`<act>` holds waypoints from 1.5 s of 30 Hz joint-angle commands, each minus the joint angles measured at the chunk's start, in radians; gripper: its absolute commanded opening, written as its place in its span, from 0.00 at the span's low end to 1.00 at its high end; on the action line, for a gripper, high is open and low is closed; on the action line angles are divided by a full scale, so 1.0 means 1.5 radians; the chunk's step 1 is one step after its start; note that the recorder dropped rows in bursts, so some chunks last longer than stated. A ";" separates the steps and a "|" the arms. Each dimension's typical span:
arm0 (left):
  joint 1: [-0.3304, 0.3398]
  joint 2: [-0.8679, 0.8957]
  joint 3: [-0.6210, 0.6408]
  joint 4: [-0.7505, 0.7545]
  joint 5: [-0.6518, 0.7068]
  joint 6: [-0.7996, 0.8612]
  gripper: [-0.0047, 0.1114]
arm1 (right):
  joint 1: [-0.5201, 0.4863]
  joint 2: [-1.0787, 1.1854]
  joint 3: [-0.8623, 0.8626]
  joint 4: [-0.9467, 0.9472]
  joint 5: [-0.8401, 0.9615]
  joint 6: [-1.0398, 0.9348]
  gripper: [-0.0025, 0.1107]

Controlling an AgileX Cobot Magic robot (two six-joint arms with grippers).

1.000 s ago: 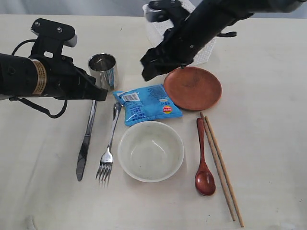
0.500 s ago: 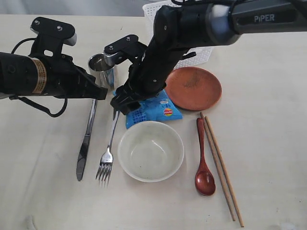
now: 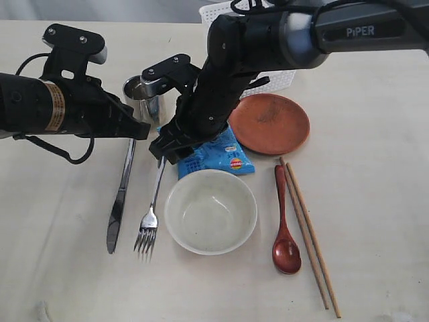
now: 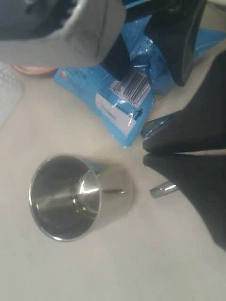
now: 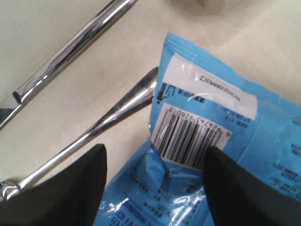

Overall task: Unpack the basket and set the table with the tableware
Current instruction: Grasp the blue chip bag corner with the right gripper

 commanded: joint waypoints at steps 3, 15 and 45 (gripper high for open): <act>0.002 -0.004 -0.003 -0.007 0.014 -0.005 0.04 | 0.002 0.032 -0.001 -0.007 0.012 0.015 0.53; 0.002 -0.004 -0.003 -0.007 0.019 -0.005 0.04 | 0.002 0.040 -0.001 -0.007 0.036 0.046 0.30; 0.002 -0.004 -0.003 -0.007 0.019 -0.005 0.04 | -0.019 -0.080 -0.001 -0.110 0.053 0.119 0.02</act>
